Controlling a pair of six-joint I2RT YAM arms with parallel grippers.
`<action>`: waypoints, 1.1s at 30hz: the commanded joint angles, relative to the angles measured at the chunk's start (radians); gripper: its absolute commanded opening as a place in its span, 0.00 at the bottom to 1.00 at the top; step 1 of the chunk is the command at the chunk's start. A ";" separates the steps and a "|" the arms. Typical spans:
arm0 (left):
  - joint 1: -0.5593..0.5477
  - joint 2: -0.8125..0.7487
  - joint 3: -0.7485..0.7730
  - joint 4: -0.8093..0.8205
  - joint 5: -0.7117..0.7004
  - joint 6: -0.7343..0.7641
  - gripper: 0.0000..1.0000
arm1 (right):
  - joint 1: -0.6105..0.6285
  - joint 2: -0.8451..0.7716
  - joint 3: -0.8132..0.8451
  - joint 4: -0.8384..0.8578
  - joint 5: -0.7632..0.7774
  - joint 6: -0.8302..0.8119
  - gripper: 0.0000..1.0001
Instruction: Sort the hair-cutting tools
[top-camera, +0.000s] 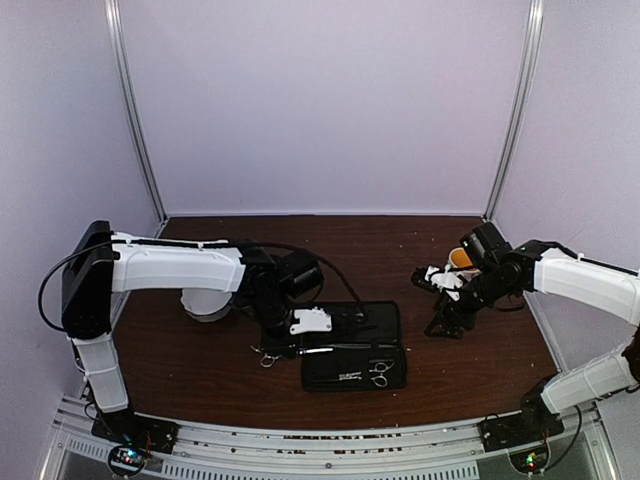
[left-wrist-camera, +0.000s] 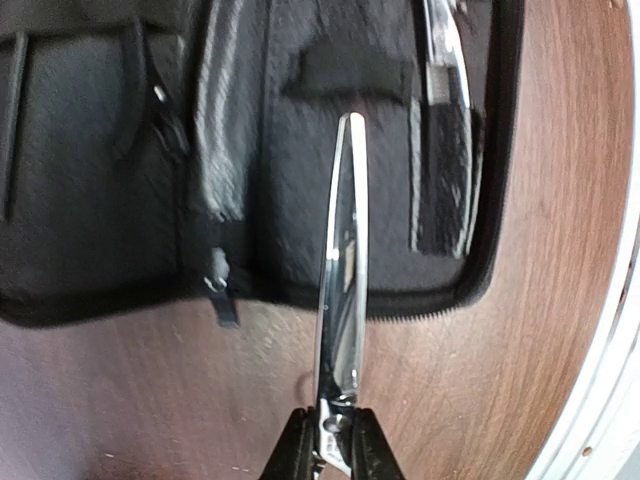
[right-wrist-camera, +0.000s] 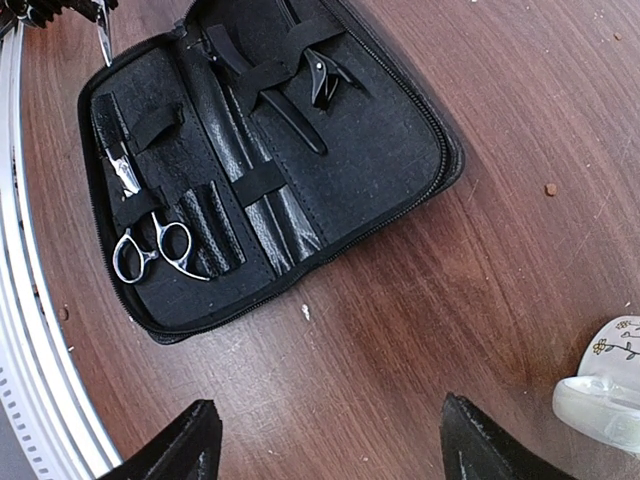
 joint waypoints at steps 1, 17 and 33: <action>-0.020 0.077 0.090 -0.117 -0.036 -0.010 0.00 | -0.006 0.002 0.007 -0.007 -0.017 -0.010 0.77; -0.054 0.252 0.281 -0.251 -0.090 -0.061 0.00 | -0.006 -0.004 0.007 -0.009 -0.026 -0.013 0.77; -0.072 0.405 0.523 -0.322 -0.065 -0.066 0.00 | -0.005 -0.015 0.007 -0.013 -0.028 -0.016 0.77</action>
